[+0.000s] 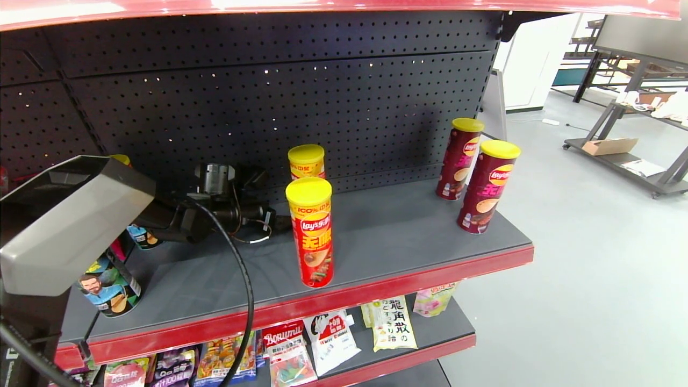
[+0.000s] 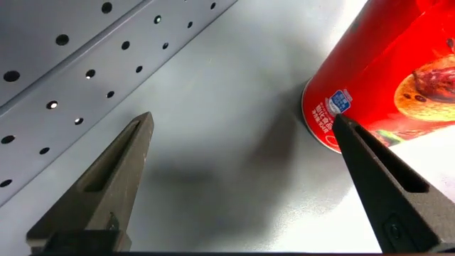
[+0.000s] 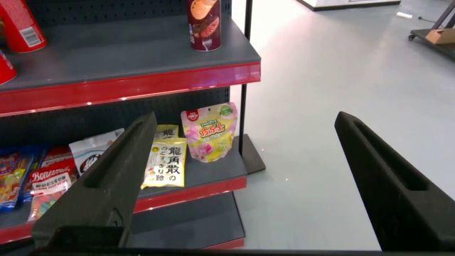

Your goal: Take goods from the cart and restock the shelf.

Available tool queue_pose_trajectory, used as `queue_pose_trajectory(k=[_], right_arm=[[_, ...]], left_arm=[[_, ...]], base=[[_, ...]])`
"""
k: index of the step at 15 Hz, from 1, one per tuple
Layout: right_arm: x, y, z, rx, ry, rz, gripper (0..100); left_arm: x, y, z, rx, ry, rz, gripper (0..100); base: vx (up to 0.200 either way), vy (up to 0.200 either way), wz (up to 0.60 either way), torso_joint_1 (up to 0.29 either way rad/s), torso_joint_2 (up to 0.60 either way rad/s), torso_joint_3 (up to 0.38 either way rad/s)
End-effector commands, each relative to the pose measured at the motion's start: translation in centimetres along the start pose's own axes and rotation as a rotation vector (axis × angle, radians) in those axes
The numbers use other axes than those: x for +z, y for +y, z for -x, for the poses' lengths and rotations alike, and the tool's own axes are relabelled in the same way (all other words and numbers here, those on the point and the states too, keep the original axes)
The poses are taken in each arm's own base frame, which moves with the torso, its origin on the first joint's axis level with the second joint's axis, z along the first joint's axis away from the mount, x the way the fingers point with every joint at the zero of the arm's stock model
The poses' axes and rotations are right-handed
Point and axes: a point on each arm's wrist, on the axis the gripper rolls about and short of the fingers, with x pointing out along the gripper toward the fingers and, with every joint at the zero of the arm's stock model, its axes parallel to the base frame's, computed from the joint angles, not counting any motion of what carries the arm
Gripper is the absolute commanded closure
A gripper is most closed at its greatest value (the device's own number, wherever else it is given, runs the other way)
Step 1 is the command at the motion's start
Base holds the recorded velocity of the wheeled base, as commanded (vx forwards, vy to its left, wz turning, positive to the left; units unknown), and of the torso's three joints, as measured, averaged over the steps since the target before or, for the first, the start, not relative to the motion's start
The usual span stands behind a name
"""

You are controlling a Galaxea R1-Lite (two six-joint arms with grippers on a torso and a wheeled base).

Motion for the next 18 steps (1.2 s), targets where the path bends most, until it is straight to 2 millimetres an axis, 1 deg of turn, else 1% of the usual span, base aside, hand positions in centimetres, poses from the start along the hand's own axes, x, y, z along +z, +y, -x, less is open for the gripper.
queue_pose_trajectory(k=[1, 3, 5, 6, 8, 9, 11, 12, 13, 14, 15, 16, 17, 18], right_arm=[[0.0, 0.0, 0.0, 0.001, 0.002, 0.0, 0], [0.0, 0.0, 0.0, 0.001, 0.002, 0.0, 0], [0.0, 0.0, 0.0, 0.001, 0.002, 0.0, 0], [0.0, 0.0, 0.0, 0.001, 0.002, 0.0, 0], [0.0, 0.0, 0.0, 0.0, 0.0, 0.0, 0], [0.0, 0.0, 0.0, 0.0, 0.0, 0.0, 0], [0.0, 0.0, 0.0, 0.001, 0.002, 0.0, 0], [0.0, 0.0, 0.0, 0.0, 0.0, 0.0, 0], [0.0, 0.0, 0.0, 0.0, 0.0, 0.0, 0], [0.0, 0.0, 0.0, 0.001, 0.002, 0.0, 0], [0.0, 0.0, 0.0, 0.0, 0.0, 0.0, 0], [0.0, 0.0, 0.0, 0.001, 0.002, 0.0, 0], [0.0, 0.0, 0.0, 0.001, 0.002, 0.0, 0], [0.0, 0.0, 0.0, 0.001, 0.002, 0.0, 0]], left_arm=[[0.2, 0.0, 0.5, 0.004, -0.002, 0.0, 0], [1.0, -0.2, 2.7, 0.015, -0.004, 0.003, 0], [2.5, -0.8, 5.6, 0.031, -0.032, 0.005, 0], [3.3, -1.4, 7.5, 0.036, -0.048, 0.013, 0], [3.7, -3.1, 11.0, 0.034, -0.029, 0.021, 0], [3.5, -3.7, 12.6, 0.033, -0.012, 0.028, 0], [2.4, -6.2, 17.1, 0.027, 0.032, 0.042, 0], [2.0, -6.9, 18.5, 0.031, 0.039, 0.044, 0], [1.6, -8.3, 21.5, 0.084, 0.043, 0.037, 0], [1.3, -9.0, 23.2, 0.133, 0.047, 0.036, 0], [0.8, -10.0, 25.8, 0.195, 0.065, 0.05, 0], [0.5, -10.6, 27.4, 0.208, 0.063, 0.055, 0], [-0.4, -11.6, 29.8, 0.222, 0.049, 0.054, 0], [-1.3, -12.6, 32.1, 0.255, -0.007, 0.055, 0]], base=[[0.0, 0.0, 0.0, 0.0, 0.0, 0.0], [0.0, 0.0, 0.0, 0.0, 0.0, 0.0], [0.0, 0.0, 0.0, 0.0, 0.0, 0.0], [0.0, 0.0, 0.0, 0.0, 0.0, 0.0], [0.0, 0.0, 0.0, 0.0, 0.0, 0.0], [0.0, 0.0, 0.0, 0.0, 0.0, 0.0], [0.0, 0.0, 0.0, 0.0, 0.0, 0.0], [0.0, 0.0, 0.0, 0.0, 0.0, 0.0], [0.0, 0.0, 0.0, 0.0, 0.0, 0.0], [0.0, 0.0, 0.0, 0.0, 0.0, 0.0], [0.0, 0.0, 0.0, 0.0, 0.0, 0.0], [0.0, 0.0, 0.0, 0.0, 0.0, 0.0], [0.0, 0.0, 0.0, 0.0, 0.0, 0.0], [0.0, 0.0, 0.0, 0.0, 0.0, 0.0]])
